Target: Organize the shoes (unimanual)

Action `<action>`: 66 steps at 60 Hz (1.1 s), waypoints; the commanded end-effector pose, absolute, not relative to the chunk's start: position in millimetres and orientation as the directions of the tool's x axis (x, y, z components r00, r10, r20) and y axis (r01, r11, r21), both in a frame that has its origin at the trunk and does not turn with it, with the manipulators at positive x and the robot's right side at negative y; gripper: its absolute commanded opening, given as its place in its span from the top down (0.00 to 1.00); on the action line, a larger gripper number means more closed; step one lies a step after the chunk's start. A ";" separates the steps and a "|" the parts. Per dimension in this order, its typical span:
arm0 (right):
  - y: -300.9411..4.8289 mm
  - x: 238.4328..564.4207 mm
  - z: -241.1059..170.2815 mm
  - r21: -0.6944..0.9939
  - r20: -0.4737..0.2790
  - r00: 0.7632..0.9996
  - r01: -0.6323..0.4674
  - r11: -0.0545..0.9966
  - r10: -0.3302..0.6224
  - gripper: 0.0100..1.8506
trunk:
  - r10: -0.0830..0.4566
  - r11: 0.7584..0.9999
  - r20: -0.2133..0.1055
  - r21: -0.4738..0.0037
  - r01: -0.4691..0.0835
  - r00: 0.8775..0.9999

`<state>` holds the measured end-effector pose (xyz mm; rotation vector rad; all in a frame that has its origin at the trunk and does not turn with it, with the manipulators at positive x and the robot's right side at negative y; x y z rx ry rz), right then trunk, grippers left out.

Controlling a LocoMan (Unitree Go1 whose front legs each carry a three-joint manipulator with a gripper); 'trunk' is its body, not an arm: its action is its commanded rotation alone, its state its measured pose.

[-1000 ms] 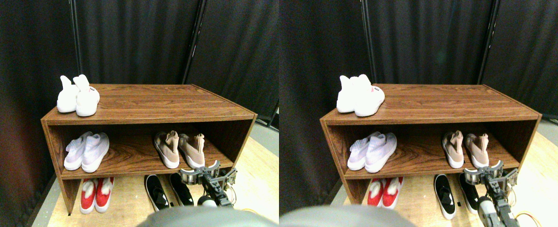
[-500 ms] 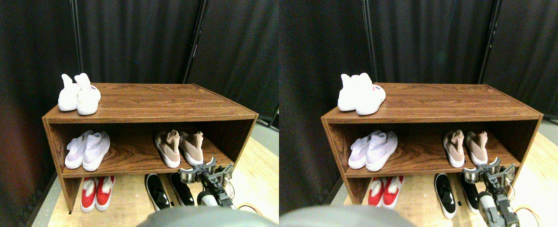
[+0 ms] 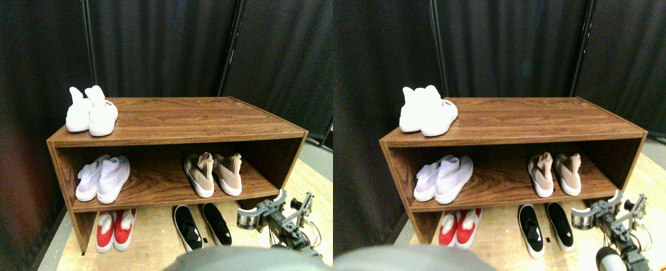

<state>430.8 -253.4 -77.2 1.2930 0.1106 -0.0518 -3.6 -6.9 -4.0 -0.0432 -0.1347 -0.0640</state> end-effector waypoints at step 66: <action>-329.2 512.9 -60.6 0.939 0.105 0.974 -0.031 0.343 -0.199 0.97 | -0.026 0.996 0.113 -0.087 0.036 0.993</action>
